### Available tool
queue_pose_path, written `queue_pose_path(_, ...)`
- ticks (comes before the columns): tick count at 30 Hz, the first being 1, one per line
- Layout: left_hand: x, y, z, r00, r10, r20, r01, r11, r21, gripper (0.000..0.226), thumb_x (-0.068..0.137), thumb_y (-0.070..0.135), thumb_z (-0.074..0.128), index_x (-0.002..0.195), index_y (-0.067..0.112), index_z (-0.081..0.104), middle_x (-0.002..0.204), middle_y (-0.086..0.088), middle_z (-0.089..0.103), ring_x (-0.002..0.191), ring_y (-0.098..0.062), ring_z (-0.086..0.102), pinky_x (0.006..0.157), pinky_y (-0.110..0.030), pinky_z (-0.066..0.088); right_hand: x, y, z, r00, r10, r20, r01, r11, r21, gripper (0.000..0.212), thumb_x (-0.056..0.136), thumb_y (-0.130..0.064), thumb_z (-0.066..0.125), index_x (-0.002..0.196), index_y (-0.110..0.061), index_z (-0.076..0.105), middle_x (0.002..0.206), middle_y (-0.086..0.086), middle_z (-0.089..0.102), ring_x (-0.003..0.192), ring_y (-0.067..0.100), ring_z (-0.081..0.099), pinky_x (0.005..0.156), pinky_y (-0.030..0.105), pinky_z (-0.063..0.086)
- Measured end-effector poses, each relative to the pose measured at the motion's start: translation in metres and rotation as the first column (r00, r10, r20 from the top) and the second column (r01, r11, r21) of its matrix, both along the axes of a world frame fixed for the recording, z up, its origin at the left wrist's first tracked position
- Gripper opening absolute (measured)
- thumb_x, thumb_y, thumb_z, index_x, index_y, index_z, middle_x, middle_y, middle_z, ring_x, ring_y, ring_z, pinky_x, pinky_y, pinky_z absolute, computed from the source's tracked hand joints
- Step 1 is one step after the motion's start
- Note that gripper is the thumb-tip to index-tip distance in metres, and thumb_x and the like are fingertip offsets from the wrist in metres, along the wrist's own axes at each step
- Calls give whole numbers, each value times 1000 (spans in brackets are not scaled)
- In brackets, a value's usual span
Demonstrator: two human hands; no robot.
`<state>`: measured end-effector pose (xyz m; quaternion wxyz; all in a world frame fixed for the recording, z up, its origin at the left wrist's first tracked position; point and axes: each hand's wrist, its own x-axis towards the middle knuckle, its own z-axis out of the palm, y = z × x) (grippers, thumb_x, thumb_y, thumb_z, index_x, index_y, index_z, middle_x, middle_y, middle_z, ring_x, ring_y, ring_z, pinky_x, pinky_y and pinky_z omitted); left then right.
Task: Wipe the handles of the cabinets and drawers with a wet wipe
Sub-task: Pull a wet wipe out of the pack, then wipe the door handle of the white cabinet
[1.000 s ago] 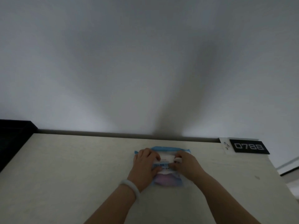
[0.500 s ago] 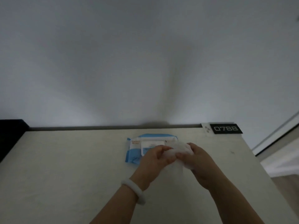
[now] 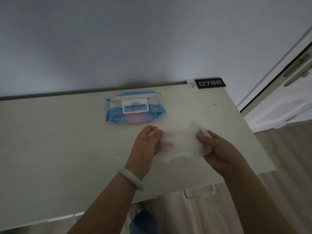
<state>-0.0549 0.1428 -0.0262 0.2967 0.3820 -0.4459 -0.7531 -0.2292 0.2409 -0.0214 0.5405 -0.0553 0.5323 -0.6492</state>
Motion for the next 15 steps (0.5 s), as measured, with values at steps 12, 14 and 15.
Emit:
queue_pose_path(12,8,77,-29,797,305,522,213,666,-715,14,96,14,53,105,10,63,105,-3,68,97,-17,62,87,-25,45,-13,172,4,963,-183,-196,185,983,-11,14,87,-11,59,96,-8,70,87,7,75,74,20,71,61,33,59)
queue_pose_path(14,21,66,-46,673,384,632,410,518,-751,28,97,20,52,122,8,58,130,-10,57,121,-25,52,103,-29,35,-13,195,-14,838,-189,-511,292,948,130,16,94,-14,56,87,-7,68,77,14,70,63,25,65,55,35,51)
queue_pose_path(15,25,61,-53,615,389,686,498,483,-721,38,98,24,50,131,7,52,143,-11,47,134,-27,41,111,-34,28,-12,201,-28,745,-165,-647,347,924,163,16,94,-16,55,89,-6,66,78,18,67,64,29,63,56,35,48)
